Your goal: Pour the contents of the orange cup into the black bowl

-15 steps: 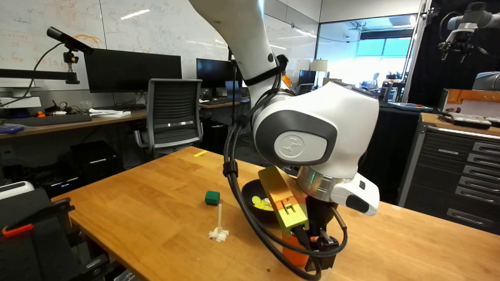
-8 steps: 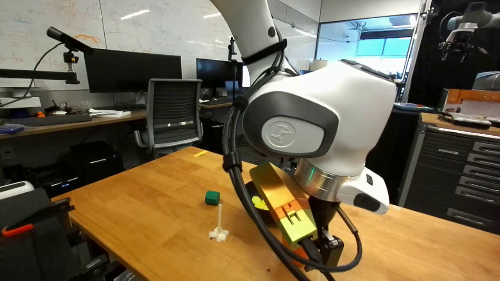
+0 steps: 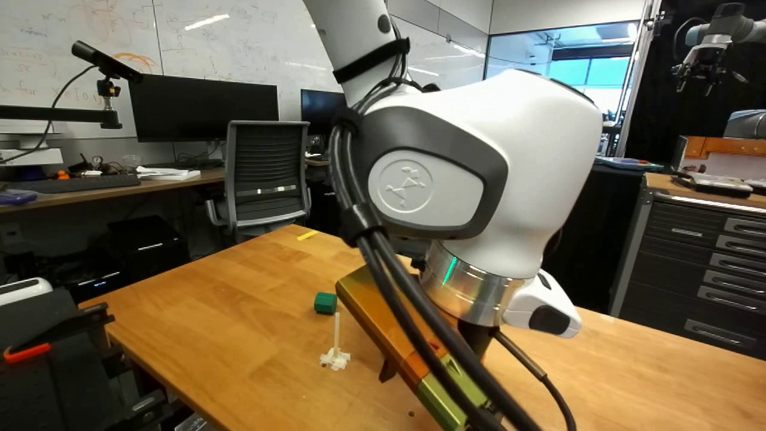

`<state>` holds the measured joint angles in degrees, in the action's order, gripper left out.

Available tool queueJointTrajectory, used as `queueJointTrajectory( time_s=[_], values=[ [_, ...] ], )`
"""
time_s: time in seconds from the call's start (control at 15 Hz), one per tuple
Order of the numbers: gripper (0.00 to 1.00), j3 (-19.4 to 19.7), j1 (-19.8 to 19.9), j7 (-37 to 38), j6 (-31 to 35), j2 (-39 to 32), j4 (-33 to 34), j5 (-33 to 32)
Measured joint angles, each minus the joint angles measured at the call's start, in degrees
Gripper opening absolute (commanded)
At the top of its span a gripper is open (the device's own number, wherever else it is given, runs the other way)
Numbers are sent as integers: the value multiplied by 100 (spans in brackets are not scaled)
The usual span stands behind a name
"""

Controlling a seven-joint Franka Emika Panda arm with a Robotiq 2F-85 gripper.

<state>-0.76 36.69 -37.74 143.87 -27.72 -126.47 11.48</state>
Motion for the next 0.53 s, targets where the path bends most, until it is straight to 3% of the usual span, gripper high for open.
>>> queueJointTrajectory(
  time_s=[0.2, 0.53],
  values=[
    [100, 345, -337, 13, -468, 8, 2, -625],
    [100, 420, -456, 13, -536, 9, 4, -694]
  ],
)
